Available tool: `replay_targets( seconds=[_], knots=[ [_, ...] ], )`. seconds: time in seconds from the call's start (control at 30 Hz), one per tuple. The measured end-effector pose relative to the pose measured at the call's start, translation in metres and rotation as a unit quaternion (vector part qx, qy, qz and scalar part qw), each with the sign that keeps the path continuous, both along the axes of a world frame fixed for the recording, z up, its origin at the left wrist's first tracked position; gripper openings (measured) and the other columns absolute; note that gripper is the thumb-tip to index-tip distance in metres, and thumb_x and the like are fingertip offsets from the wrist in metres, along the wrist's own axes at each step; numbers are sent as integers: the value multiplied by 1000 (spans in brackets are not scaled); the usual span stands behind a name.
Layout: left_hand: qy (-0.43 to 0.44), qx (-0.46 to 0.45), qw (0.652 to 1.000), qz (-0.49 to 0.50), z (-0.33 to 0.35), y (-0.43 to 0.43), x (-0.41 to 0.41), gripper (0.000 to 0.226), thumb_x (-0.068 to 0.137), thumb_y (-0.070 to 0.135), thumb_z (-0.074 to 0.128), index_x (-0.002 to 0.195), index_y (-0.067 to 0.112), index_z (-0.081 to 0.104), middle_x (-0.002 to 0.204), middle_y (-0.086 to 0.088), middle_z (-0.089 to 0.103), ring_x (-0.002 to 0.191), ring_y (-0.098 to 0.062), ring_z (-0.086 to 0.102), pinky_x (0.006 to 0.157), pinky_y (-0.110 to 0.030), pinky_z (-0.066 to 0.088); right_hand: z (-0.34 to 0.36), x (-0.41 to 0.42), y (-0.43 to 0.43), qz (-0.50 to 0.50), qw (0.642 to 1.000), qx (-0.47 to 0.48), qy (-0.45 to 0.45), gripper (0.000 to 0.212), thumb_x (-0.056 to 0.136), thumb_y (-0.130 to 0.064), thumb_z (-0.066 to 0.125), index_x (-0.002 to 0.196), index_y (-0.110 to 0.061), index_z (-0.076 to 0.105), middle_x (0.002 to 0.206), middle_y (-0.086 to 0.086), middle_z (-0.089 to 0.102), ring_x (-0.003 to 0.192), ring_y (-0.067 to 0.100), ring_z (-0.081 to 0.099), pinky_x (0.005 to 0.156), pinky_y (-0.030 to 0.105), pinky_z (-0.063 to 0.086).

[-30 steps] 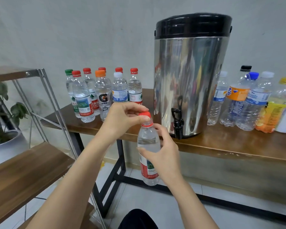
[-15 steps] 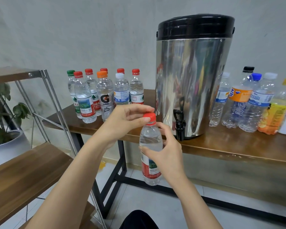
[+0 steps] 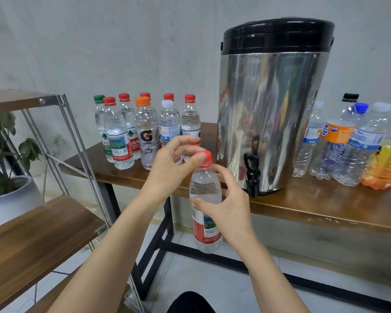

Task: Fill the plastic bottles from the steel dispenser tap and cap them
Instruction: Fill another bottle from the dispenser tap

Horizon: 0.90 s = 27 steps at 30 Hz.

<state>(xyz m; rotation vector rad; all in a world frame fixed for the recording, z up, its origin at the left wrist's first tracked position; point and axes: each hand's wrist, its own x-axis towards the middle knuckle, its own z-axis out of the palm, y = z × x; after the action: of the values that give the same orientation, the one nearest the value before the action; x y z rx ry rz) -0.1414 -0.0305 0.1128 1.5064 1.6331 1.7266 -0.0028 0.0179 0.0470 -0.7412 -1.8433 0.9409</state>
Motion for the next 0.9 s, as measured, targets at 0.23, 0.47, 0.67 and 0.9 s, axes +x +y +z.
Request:
replay_targets(
  seconds=[0.23, 0.47, 0.67, 0.9],
  knots=[
    [75, 82, 965, 238, -51, 38, -52, 47, 100, 50, 43, 139, 23, 44, 138, 12, 48, 131, -9, 41, 109, -35, 35, 42, -45, 37, -6, 998, 30, 60, 72, 70, -35, 86, 132, -38, 49, 121, -21, 63, 109, 0, 61, 95, 40, 54],
    [88, -18, 936, 341, -90, 77, -99, 57, 102, 41, 43, 150, 14, 31, 154, -8, 35, 142, -26, 27, 112, -40, 24, 58, -105, 85, -61, 994, 82, 37, 80, 78, -38, 81, 145, -34, 39, 143, -11, 52, 128, 12, 51, 98, 34, 47],
    [85, -14, 924, 373, -98, 80, -123, 73, 97, 47, 51, 154, 11, 23, 160, -13, 23, 148, -28, 17, 120, -49, 18, 41, -133, 110, -82, 993, 81, 33, 81, 80, -40, 79, 147, -33, 36, 145, -12, 50, 129, 13, 52, 98, 38, 48],
    [12, -24, 913, 408, -91, 69, -175, 120, 74, 50, 80, 157, 14, 2, 165, -13, -1, 151, -29, -1, 122, -49, 6, -10, -153, 112, -81, 996, 11, 20, 116, 72, -31, 86, 157, -25, 8, 163, -3, 18, 150, 13, 16, 120, 35, 23]
  ],
)
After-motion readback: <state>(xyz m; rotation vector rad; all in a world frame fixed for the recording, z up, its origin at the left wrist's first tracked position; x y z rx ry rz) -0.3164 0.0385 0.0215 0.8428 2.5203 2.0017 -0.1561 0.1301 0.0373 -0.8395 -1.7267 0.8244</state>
